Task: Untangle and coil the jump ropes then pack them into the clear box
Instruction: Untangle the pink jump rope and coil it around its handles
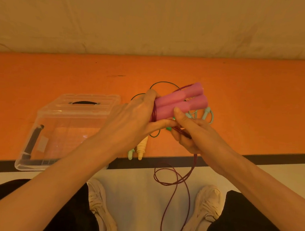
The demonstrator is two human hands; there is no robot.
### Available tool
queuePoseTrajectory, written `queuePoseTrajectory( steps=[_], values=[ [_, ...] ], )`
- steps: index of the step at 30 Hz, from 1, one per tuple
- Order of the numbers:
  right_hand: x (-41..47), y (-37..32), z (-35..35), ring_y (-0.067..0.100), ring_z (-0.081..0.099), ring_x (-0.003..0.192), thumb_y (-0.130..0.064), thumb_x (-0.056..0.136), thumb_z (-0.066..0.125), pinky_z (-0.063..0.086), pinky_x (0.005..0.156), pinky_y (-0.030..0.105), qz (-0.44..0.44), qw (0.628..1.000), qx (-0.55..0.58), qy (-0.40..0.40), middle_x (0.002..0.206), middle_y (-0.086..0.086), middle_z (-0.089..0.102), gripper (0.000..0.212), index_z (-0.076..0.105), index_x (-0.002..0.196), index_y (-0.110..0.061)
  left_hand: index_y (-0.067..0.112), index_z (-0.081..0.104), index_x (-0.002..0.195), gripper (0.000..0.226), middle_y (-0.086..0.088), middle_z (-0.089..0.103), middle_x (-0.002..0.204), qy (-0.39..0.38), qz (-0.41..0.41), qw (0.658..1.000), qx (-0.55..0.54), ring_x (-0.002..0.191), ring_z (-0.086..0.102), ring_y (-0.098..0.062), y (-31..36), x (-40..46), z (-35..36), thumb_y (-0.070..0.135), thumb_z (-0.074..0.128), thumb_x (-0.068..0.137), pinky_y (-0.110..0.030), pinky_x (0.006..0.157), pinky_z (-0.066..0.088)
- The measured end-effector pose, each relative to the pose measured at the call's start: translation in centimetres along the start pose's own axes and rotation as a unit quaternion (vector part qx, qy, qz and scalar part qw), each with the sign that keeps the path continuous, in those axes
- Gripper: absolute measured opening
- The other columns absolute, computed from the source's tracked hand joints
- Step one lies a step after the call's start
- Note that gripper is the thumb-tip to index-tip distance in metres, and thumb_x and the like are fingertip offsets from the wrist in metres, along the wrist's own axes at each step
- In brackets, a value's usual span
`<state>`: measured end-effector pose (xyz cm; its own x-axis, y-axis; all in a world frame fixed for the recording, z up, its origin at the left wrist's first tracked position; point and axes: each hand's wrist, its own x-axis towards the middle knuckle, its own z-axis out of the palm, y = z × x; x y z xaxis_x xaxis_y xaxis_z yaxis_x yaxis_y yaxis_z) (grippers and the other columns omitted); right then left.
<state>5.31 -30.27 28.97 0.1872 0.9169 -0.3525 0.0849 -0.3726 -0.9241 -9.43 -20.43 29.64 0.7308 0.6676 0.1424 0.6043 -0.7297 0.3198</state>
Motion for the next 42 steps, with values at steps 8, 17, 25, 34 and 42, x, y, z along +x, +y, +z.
queuePoseTrajectory(
  steps=[8,17,25,34,42],
  values=[
    [-0.2,0.2,0.4,0.011,0.016,0.044,-0.046,0.096,0.044,0.013,0.044,0.024,-0.013,0.999,0.03,-0.003,0.045,-0.003,0.027,0.049,0.052,0.061,-0.014,0.022,0.047,0.121,0.082,0.01,0.053,0.095,0.021,0.042,0.999,0.02,0.087,0.06,-0.022,-0.1,-0.2,-0.3,0.084,0.027,0.072,-0.04,0.069,0.043],
    [-0.5,-0.2,0.2,0.01,0.016,0.041,-0.042,0.095,0.049,0.014,0.042,0.021,-0.008,0.999,0.039,0.013,0.041,-0.003,0.026,0.048,0.053,0.057,-0.015,0.017,0.048,0.125,0.077,0.014,0.04,0.088,0.028,0.08,0.996,0.002,0.075,0.054,-0.016,-0.1,0.0,0.1,0.075,0.023,0.08,-0.033,0.058,0.041],
    [-0.6,0.0,0.5,0.008,0.017,0.039,-0.04,0.097,0.045,0.015,0.04,0.019,-0.009,0.999,0.029,-0.011,0.043,-0.002,0.025,0.047,0.051,0.06,-0.012,0.013,0.045,0.127,0.088,0.003,0.052,0.099,-0.019,0.116,0.993,0.026,0.082,0.057,-0.022,-0.7,0.3,0.0,0.08,0.021,0.075,-0.042,0.067,0.05],
    [-1.1,0.5,0.2,0.015,0.043,0.043,-0.041,0.099,0.04,0.038,0.046,0.023,-0.005,1.0,-0.021,-0.013,0.052,0.005,0.049,0.044,0.068,0.089,-0.008,0.016,0.042,0.124,0.076,0.007,0.046,0.091,-0.004,0.05,0.998,0.039,0.081,0.058,-0.025,-0.7,0.6,-1.3,0.073,0.024,0.076,-0.038,0.06,0.038],
    [-3.2,0.8,-0.4,0.012,0.051,0.058,-0.047,0.098,0.038,0.043,0.055,0.034,-0.206,0.881,-0.42,0.071,0.061,-0.008,0.057,0.038,0.065,0.085,-0.024,0.013,0.042,0.121,0.059,-0.01,0.061,0.106,0.031,-0.039,0.996,0.072,0.085,0.061,-0.037,-3.1,1.2,-1.9,0.061,0.039,0.087,-0.042,0.062,0.043]
  ],
)
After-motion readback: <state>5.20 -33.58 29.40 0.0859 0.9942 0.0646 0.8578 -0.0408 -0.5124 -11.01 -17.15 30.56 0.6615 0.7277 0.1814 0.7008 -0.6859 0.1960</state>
